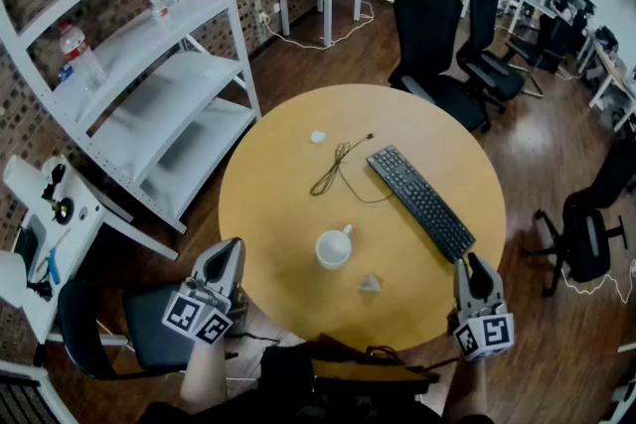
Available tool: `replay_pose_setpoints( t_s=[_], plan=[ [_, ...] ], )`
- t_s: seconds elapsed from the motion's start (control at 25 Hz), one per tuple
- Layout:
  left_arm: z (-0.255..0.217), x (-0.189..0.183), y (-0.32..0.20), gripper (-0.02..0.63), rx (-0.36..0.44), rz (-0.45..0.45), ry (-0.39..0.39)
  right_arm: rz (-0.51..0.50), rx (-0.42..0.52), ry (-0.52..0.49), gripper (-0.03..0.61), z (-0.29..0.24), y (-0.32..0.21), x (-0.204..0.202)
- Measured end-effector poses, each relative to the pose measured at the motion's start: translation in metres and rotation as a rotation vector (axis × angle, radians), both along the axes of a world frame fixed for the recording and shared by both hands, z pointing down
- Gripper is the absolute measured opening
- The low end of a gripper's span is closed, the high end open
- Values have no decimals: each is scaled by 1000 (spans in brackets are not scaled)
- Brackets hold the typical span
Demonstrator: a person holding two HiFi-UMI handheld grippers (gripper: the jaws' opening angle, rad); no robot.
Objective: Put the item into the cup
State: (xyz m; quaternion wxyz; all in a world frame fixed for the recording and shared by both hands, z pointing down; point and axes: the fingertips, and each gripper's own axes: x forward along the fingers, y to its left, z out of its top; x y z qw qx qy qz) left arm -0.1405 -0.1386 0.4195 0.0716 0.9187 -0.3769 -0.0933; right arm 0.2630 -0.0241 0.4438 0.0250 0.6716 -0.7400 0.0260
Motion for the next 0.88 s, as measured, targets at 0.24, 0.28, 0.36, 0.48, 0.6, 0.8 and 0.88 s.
replay_pose_setpoints(
  t_s=[0.24, 0.28, 0.36, 0.48, 0.6, 0.8, 0.88],
  plan=[
    [3, 4, 7, 0, -10, 13, -2, -149, -103, 7, 101, 32, -25, -43],
    [6, 3, 8, 0, -19, 13, -1, -185, -125, 17, 101, 44, -30, -51],
    [10, 3, 11, 0, -37, 14, 0, -272, -200, 39, 150, 78, -38, -71],
    [11, 1, 15, 0, -45, 7, -10, -404, -346, 74, 197, 130, -43, -104],
    [8, 1, 18, 0, -45, -5, -13, -481, -446, 90, 223, 164, -45, -123],
    [7, 21, 17, 0, -49, 21, -22, -612, -579, 188, 261, 214, -50, -138],
    [4, 24, 17, 0, -49, 13, -9, -635, -612, 223, 261, 230, -49, -142]
  ],
)
